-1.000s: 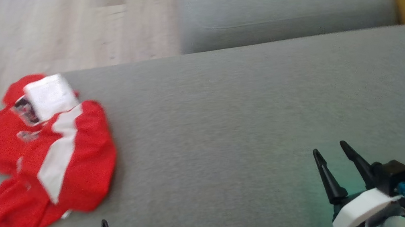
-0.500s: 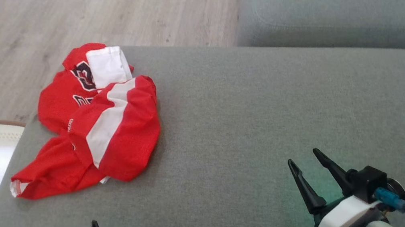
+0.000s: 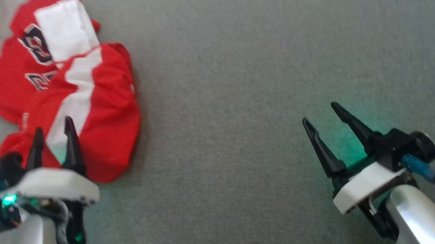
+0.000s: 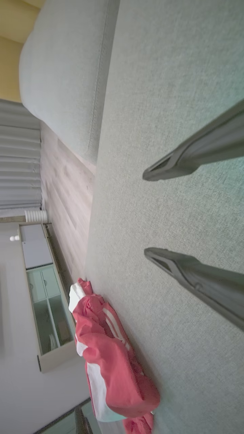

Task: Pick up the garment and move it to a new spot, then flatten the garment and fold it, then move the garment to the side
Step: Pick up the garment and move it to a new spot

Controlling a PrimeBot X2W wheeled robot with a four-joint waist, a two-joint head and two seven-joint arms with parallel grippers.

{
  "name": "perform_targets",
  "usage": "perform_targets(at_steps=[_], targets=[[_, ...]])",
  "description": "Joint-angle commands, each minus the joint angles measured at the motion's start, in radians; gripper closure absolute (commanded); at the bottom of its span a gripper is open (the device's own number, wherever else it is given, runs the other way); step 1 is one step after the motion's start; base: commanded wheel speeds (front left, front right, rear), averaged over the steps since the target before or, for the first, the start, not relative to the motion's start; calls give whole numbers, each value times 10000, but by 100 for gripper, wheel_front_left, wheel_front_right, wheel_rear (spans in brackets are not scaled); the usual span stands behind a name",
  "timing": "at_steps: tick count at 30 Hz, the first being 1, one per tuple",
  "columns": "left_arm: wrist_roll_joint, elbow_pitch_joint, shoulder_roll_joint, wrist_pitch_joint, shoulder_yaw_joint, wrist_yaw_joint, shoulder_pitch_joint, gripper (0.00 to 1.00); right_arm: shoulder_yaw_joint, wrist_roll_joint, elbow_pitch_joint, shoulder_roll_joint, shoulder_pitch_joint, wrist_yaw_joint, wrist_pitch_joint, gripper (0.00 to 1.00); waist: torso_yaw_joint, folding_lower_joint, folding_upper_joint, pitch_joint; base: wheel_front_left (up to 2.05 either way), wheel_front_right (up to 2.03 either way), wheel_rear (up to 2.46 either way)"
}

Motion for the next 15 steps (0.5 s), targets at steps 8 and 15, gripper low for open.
perform_targets(at_steps=[8,15], targets=[[-339,1650,447,837,229,-65,-1849,0,299,-111,-400,-276,-775,-7,-109,0,-599,-4,0,1482,0,0,0],[-448,3168,499,876,-96,-218,-2473,100,318,-85,-315,-288,-1006,-7,-109,0,-712,-4,0,1419,0,0,0]])
